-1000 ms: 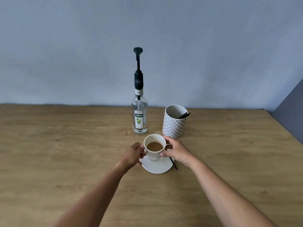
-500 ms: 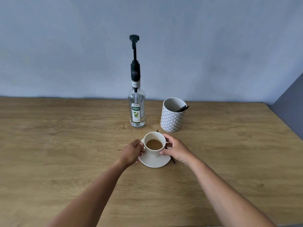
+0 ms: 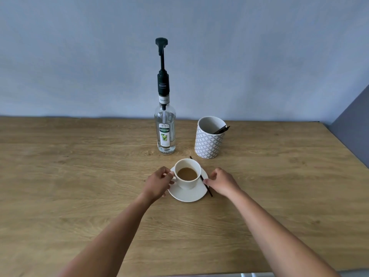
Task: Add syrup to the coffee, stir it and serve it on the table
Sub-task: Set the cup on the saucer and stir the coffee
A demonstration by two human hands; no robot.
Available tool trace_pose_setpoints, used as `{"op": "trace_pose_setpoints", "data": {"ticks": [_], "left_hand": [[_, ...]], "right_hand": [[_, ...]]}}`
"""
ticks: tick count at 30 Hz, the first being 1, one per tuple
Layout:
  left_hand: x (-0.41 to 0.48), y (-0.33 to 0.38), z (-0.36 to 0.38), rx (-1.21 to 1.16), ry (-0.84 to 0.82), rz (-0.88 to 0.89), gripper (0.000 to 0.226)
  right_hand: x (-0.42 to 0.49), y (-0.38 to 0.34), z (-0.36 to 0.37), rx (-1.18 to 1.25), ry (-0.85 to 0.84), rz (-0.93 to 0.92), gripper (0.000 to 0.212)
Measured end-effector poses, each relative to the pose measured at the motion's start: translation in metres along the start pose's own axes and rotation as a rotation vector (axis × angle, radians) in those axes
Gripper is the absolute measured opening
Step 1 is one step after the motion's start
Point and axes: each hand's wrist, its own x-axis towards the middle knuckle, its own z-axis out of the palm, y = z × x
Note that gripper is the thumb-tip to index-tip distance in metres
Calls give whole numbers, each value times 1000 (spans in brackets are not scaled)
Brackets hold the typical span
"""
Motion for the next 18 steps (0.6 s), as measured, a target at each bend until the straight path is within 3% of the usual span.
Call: {"op": "trace_pose_setpoints", "data": {"ticks": [14, 18], "left_hand": [[0, -3, 1, -61, 14, 2, 19], [1, -3, 1, -59, -13, -5, 21]], "right_hand": [[-8, 3, 11, 147, 74, 36, 19], [-15, 0, -10, 227, 236, 3, 15]]}}
